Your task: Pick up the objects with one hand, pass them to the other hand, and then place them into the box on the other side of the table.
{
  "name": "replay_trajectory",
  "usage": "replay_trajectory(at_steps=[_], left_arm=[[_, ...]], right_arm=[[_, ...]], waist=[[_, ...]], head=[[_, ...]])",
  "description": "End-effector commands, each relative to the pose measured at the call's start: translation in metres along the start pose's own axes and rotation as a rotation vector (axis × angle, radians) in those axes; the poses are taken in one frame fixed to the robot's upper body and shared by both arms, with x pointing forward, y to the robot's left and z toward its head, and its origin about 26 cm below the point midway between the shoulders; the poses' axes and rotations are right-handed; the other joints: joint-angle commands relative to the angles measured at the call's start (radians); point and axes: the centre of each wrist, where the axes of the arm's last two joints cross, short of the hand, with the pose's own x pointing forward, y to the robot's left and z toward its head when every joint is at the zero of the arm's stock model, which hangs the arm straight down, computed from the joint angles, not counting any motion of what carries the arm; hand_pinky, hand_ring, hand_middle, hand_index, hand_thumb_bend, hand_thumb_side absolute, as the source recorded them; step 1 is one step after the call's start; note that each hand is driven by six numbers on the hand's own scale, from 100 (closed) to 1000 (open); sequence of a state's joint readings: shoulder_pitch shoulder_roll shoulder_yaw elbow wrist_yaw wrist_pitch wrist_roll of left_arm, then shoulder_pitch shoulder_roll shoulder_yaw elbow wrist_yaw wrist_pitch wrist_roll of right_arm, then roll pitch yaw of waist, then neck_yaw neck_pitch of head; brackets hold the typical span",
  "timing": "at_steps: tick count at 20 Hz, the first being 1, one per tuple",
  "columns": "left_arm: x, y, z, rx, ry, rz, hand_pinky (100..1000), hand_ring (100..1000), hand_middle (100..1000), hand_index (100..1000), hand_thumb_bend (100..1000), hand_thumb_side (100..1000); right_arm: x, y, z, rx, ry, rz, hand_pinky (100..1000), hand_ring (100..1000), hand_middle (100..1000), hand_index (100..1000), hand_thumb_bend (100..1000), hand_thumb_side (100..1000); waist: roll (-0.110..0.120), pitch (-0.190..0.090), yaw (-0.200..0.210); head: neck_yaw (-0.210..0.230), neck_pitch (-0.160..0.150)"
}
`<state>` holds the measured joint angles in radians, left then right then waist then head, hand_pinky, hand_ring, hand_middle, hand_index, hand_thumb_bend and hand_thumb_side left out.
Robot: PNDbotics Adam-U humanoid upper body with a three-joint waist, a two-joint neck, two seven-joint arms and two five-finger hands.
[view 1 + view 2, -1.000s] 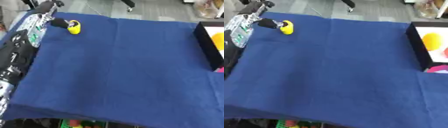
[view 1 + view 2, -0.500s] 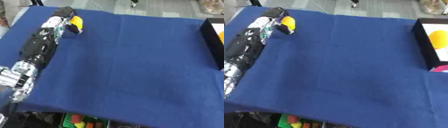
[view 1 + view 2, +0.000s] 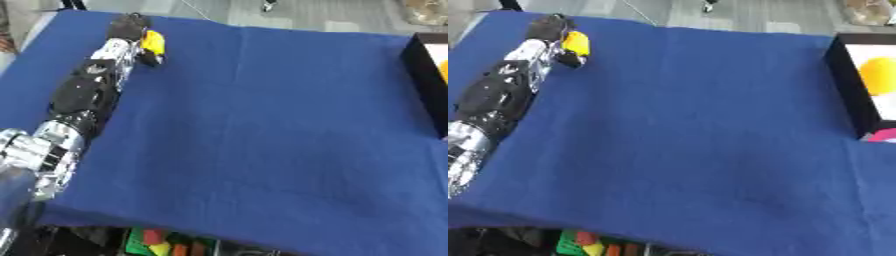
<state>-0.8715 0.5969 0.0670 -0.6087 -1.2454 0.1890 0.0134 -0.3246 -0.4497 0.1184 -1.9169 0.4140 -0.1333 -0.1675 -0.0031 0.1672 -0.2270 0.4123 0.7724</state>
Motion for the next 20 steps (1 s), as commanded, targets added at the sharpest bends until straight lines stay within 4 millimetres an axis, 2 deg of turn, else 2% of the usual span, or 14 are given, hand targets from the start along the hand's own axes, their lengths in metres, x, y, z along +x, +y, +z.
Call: replay_trajectory(at_steps=[1,2,4,6,7,8,9,11,14,20], left_arm=[[-0.009,0.011,-0.004,0.016,0.042,-0.02,791,679,677,793,365,286],[-0.01,0.01,-0.003,0.019,0.046,-0.019,772,633,624,756,334,268],[-0.01,0.008,-0.003,0.038,0.054,-0.014,753,591,574,719,303,252],[-0.01,0.006,-0.002,0.065,0.06,-0.007,713,527,494,649,226,208],[-0.01,0.006,-0.002,0.08,0.065,-0.003,668,465,413,563,129,150],[-0.01,0.006,-0.002,0.099,0.072,0.002,662,457,401,552,115,143],[-0.01,0.006,-0.002,0.122,0.077,0.008,632,409,333,489,100,108],[-0.01,0.009,-0.002,0.17,0.081,0.037,615,377,292,444,100,100],[-0.012,0.019,0.001,0.229,0.042,0.121,616,368,274,424,100,100],[-0.011,0.059,0.02,0.27,-0.183,0.315,622,367,278,414,100,110]], right_arm=[[0.002,-0.004,-0.002,-0.002,-0.018,-0.002,887,834,802,968,100,311],[0.002,-0.003,-0.002,-0.002,-0.016,-0.003,887,834,801,968,100,311],[0.001,-0.003,-0.001,-0.001,-0.013,-0.006,887,834,801,968,100,311],[0.001,-0.003,-0.001,-0.002,-0.01,-0.008,887,834,801,968,100,314],[0.001,-0.002,0.0,-0.002,-0.009,-0.009,887,834,801,968,100,314],[0.0,-0.002,0.0,-0.001,-0.007,-0.011,887,834,801,968,100,314],[0.0,-0.001,0.0,0.0,-0.005,-0.013,887,834,801,968,100,314],[0.0,0.0,0.001,0.005,-0.004,-0.018,886,834,801,968,100,314],[0.0,0.002,0.001,0.018,-0.009,-0.025,886,833,800,972,100,313],[0.012,0.006,-0.003,0.052,-0.07,-0.05,885,834,802,977,100,307]], waist=[[0.0,-0.01,-0.002],[0.0,-0.009,-0.002],[0.0,-0.008,-0.002],[0.0,-0.009,-0.002],[-0.001,-0.009,-0.001],[-0.001,-0.009,-0.001],[-0.001,-0.01,0.0],[-0.002,-0.012,0.003],[-0.003,-0.014,0.009],[-0.006,-0.024,0.027]], head=[[0.001,-0.002],[0.001,-0.002],[0.002,-0.002],[0.003,-0.002],[0.003,-0.002],[0.003,-0.002],[0.002,-0.002],[0.0,-0.002],[-0.008,-0.002],[-0.044,-0.002]])
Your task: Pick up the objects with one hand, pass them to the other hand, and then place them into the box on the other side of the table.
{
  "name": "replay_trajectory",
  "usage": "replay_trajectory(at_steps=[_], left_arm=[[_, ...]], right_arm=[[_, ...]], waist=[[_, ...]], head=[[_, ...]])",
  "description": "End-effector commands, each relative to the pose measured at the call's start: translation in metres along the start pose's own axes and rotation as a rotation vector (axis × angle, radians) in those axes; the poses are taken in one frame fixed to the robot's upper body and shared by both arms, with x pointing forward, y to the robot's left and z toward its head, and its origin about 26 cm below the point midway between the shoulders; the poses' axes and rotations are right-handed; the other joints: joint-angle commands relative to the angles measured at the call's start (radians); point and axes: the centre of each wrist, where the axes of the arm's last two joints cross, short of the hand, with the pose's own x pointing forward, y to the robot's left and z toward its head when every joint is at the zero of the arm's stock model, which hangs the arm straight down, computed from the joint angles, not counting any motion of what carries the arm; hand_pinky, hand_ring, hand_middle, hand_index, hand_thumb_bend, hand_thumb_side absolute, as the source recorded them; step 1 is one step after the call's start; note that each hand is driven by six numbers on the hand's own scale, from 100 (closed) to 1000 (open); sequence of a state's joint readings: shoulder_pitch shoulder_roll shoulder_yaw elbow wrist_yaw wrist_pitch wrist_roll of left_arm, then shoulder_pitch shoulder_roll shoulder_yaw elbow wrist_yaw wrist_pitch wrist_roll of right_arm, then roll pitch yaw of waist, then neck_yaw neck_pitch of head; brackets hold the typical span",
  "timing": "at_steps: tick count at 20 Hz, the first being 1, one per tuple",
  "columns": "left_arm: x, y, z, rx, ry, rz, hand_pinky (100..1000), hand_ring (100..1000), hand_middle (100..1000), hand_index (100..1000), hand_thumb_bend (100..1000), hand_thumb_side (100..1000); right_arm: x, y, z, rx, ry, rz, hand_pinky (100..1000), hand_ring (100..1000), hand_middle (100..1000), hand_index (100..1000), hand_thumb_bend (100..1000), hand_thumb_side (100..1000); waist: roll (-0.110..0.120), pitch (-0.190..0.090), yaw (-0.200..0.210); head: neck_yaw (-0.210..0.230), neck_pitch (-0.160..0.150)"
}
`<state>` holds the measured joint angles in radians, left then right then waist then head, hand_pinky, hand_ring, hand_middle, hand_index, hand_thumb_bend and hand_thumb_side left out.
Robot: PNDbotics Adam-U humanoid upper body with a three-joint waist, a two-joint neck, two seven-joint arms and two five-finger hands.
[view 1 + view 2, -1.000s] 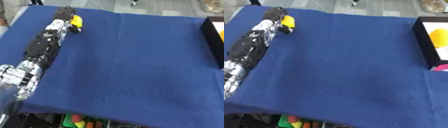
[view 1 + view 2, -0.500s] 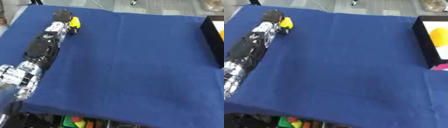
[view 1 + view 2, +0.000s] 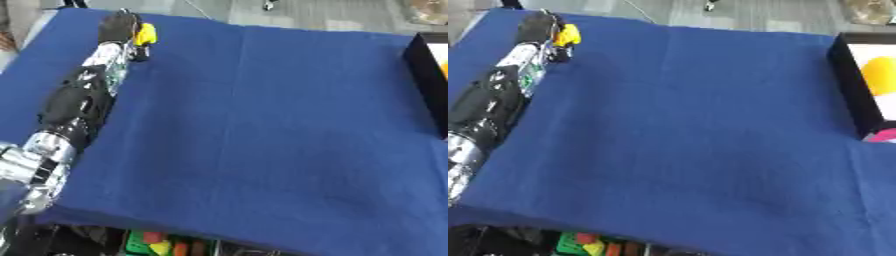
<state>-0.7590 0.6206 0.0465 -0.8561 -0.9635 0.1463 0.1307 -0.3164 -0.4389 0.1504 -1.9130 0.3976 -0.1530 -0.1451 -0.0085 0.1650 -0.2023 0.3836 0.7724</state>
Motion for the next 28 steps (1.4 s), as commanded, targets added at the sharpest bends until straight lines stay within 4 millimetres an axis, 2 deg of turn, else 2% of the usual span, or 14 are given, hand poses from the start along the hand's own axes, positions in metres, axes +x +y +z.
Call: replay_trajectory(at_steps=[1,7,14,15,16,17,22,23,24,28], left_arm=[[0.006,0.047,0.0,0.059,-0.126,0.124,620,362,272,406,100,116],[0.043,0.065,0.03,-0.069,-0.393,0.425,631,366,276,402,100,141],[0.105,0.064,0.067,-0.311,-0.69,0.681,649,382,286,405,100,163],[0.114,0.061,0.072,-0.356,-0.722,0.724,655,380,288,407,100,166],[0.123,0.059,0.076,-0.4,-0.755,0.761,660,392,296,414,279,100],[0.13,0.058,0.08,-0.435,-0.786,0.776,662,394,297,416,100,185],[0.166,0.051,0.101,-0.592,-0.932,0.841,676,410,314,430,100,209],[0.172,0.05,0.105,-0.623,-0.958,0.855,679,413,316,433,147,188],[0.178,0.05,0.109,-0.653,-0.981,0.868,680,414,319,434,100,214],[0.196,0.052,0.119,-0.752,-1.065,0.909,697,433,338,452,114,229]], right_arm=[[0.014,-0.004,-0.009,0.019,-0.076,-0.012,884,834,804,977,100,305],[0.041,0.008,-0.025,0.101,-0.23,-0.091,885,838,816,980,100,306],[0.068,0.029,-0.044,0.231,-0.413,-0.206,888,848,837,985,100,320],[0.072,0.032,-0.046,0.244,-0.434,-0.221,889,849,836,985,215,332],[0.076,0.035,-0.048,0.257,-0.454,-0.236,889,851,839,986,153,327],[0.079,0.037,-0.05,0.268,-0.472,-0.25,889,852,840,986,100,323],[0.094,0.046,-0.059,0.312,-0.552,-0.306,894,871,858,990,120,329],[0.097,0.047,-0.06,0.323,-0.568,-0.311,897,880,866,991,149,320],[0.099,0.049,-0.061,0.335,-0.585,-0.316,899,886,872,992,121,322],[0.108,0.054,-0.064,0.379,-0.641,-0.332,914,916,903,996,124,310]], waist=[[-0.001,-0.024,0.005],[-0.003,-0.033,0.016],[-0.005,-0.039,0.021],[-0.005,-0.039,0.021],[-0.006,-0.039,0.021],[-0.006,-0.039,0.021],[-0.009,-0.038,0.023],[-0.01,-0.038,0.024],[-0.01,-0.038,0.025],[-0.011,-0.037,0.03]], head=[[-0.024,-0.002],[-0.092,-0.002],[-0.179,-0.002],[-0.186,-0.002],[-0.194,-0.002],[-0.199,-0.002],[-0.219,-0.002],[-0.223,-0.002],[-0.226,-0.002],[-0.238,-0.002]])
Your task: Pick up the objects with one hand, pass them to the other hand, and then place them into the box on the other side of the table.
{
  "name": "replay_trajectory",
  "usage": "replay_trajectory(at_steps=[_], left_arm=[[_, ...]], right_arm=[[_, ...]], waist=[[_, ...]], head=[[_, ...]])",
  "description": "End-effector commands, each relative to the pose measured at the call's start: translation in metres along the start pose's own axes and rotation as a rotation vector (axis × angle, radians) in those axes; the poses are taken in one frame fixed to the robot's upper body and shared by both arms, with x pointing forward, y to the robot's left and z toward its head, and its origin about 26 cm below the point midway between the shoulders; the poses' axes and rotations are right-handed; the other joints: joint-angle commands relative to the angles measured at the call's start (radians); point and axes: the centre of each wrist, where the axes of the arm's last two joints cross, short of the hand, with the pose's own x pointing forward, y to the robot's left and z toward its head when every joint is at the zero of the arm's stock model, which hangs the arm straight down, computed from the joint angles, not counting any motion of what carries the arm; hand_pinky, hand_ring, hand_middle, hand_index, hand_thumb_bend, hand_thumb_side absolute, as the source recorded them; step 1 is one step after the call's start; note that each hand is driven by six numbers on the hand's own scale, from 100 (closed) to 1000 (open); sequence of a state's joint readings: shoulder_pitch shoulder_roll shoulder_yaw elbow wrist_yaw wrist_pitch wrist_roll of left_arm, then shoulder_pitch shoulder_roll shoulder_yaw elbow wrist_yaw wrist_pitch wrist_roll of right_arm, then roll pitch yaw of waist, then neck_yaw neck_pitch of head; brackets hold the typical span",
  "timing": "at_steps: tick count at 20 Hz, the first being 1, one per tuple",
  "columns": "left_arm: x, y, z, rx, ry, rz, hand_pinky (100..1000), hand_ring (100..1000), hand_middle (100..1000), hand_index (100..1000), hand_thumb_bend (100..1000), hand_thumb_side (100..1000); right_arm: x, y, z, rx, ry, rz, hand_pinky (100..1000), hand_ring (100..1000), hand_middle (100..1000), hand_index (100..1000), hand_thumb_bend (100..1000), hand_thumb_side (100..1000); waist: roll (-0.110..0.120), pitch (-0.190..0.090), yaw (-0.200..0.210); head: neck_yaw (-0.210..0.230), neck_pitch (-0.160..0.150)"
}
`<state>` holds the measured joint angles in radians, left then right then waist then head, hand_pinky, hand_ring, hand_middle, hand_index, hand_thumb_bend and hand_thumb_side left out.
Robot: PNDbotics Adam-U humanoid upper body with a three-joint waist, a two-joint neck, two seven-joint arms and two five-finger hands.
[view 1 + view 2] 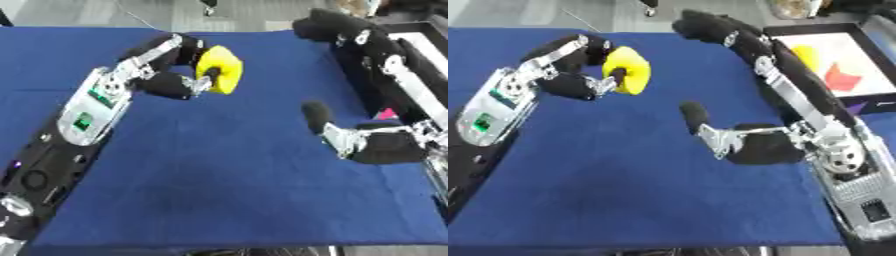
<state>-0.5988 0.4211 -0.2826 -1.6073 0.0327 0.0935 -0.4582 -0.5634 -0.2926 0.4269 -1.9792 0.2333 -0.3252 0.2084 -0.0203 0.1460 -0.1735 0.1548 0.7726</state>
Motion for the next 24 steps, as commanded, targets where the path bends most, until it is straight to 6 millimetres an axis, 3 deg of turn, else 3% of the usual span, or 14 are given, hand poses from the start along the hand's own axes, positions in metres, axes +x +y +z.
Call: replay_trajectory(at_steps=[1,7,24], left_arm=[[0.019,-0.003,-0.01,-0.075,-0.073,0.019,699,435,340,454,116,231],[0.032,-0.012,-0.016,-0.186,-0.152,0.033,733,475,380,492,140,253],[0.051,-0.012,-0.004,-0.334,-0.32,-0.027,778,515,423,535,159,268]], right_arm=[[0.007,-0.001,-0.009,0.028,-0.063,-0.001,915,918,904,996,125,309],[0.009,0.002,-0.013,0.044,-0.087,-0.015,916,921,907,996,123,299],[0.01,0.007,-0.012,0.072,-0.098,-0.071,897,880,868,994,103,300]], waist=[[0.0,-0.018,0.001],[0.0,-0.017,0.002],[0.005,-0.015,0.0]], head=[[-0.011,-0.003],[-0.018,-0.003],[-0.018,-0.003]])
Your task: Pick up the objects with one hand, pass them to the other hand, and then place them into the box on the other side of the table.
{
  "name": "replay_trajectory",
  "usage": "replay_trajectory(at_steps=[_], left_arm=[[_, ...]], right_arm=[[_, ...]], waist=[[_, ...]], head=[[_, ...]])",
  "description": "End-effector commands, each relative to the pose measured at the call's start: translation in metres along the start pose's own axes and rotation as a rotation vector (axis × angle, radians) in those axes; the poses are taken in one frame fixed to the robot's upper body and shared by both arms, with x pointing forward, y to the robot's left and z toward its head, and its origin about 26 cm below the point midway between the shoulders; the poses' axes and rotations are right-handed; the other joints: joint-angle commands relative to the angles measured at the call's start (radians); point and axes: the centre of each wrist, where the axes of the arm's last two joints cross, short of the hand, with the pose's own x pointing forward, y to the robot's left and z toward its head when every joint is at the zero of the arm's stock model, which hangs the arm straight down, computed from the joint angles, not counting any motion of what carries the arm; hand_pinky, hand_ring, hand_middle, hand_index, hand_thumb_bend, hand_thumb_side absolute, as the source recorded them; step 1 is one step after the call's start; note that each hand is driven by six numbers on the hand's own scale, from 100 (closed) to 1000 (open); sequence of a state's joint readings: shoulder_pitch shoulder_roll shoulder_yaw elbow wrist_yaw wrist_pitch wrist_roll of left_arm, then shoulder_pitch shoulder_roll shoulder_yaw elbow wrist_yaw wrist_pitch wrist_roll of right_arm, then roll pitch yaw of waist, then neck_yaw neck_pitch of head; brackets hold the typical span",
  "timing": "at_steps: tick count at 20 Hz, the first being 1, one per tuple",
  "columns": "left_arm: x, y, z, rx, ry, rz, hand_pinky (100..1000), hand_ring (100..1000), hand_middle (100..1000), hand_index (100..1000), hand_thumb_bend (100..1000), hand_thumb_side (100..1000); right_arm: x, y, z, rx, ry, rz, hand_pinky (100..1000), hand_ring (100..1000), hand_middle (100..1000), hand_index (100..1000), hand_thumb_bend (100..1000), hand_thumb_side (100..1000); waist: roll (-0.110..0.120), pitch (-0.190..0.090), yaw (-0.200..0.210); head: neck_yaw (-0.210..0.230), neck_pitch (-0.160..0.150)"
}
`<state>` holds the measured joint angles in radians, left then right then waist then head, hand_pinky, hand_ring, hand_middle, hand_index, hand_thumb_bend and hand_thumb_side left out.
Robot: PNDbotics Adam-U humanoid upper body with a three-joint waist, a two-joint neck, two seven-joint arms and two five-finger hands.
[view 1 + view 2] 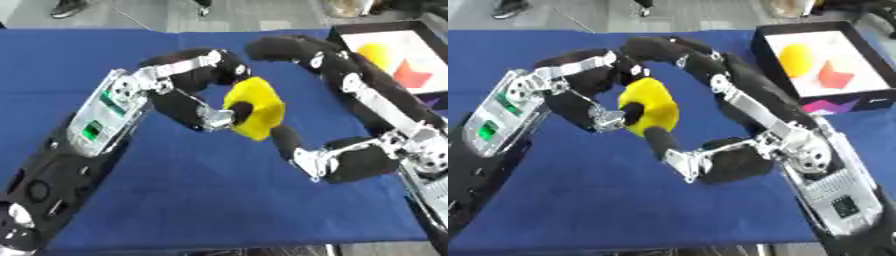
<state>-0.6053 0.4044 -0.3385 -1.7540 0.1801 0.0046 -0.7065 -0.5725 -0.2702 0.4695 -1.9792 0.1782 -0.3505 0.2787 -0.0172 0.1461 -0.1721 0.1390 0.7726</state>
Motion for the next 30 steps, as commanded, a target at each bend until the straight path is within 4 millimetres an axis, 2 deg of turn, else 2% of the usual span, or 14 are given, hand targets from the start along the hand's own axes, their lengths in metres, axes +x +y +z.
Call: replay_trajectory(at_steps=[1,12,30], left_arm=[[0.011,0.005,0.003,-0.018,-0.032,-0.035,780,517,425,537,159,268],[0.023,0.008,0.002,-0.053,-0.08,-0.054,785,521,430,543,159,268],[0.038,0.008,-0.01,-0.105,-0.135,-0.06,787,522,431,545,154,267]], right_arm=[[0.005,-0.004,-0.003,0.008,-0.024,0.003,892,874,861,992,100,298],[0.005,-0.003,0.0,-0.027,-0.013,0.003,793,770,745,929,100,243],[0.005,0.001,0.002,0.048,-0.004,0.101,809,793,791,947,100,229]], waist=[[0.002,-0.015,-0.001],[0.0,-0.015,0.001],[0.002,-0.02,0.001]], head=[[-0.003,-0.003],[-0.004,-0.003],[-0.018,-0.003]])
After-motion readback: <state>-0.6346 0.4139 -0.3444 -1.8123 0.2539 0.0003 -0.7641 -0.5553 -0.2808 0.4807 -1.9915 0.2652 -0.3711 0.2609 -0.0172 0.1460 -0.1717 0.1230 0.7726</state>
